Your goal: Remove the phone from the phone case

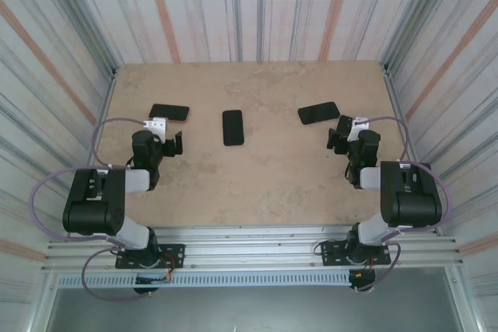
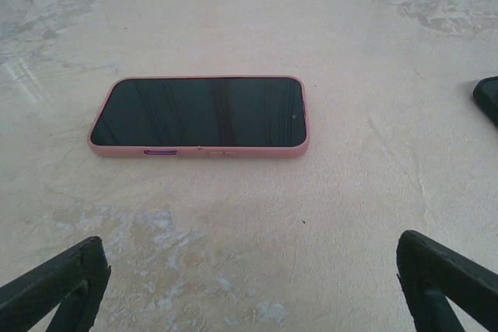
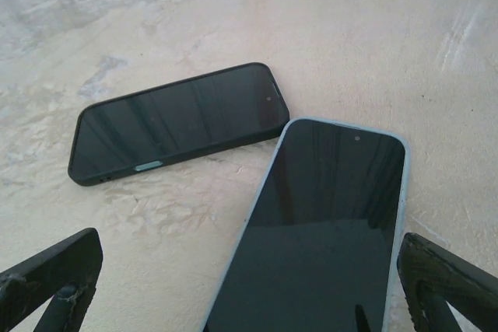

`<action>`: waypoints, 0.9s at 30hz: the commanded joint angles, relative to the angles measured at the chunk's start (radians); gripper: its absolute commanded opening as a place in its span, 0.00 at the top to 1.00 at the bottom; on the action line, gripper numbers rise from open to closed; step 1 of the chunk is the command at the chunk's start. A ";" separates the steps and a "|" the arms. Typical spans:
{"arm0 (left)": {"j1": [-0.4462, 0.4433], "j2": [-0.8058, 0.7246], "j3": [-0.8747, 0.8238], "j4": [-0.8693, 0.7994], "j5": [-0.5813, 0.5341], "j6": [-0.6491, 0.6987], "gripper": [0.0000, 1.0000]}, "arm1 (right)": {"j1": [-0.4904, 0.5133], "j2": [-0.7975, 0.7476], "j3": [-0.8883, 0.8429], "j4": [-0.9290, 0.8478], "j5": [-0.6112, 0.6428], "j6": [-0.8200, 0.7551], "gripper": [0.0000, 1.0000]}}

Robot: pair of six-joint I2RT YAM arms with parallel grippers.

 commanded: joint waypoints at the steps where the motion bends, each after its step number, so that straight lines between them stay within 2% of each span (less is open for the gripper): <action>1: -0.002 0.005 -0.003 0.027 -0.026 -0.002 0.01 | -0.005 0.009 0.014 -0.006 -0.007 0.010 0.01; 6: -0.002 0.005 -0.003 0.026 -0.024 -0.002 0.01 | -0.006 0.009 0.014 -0.007 -0.007 0.012 0.01; 10: 0.002 0.004 0.001 0.019 0.030 0.013 0.01 | -0.005 0.011 0.016 -0.008 -0.007 0.013 0.01; 20: 0.004 -0.002 0.007 0.014 0.035 0.015 0.01 | -0.005 0.002 0.015 -0.002 -0.002 0.012 0.01; 24: -0.010 -0.079 0.136 -0.267 0.010 0.023 0.01 | -0.005 -0.112 0.103 -0.249 -0.002 0.010 0.01; 27: -0.029 -0.135 0.241 -0.438 -0.006 0.010 0.01 | -0.006 -0.183 0.124 -0.327 -0.044 0.004 0.01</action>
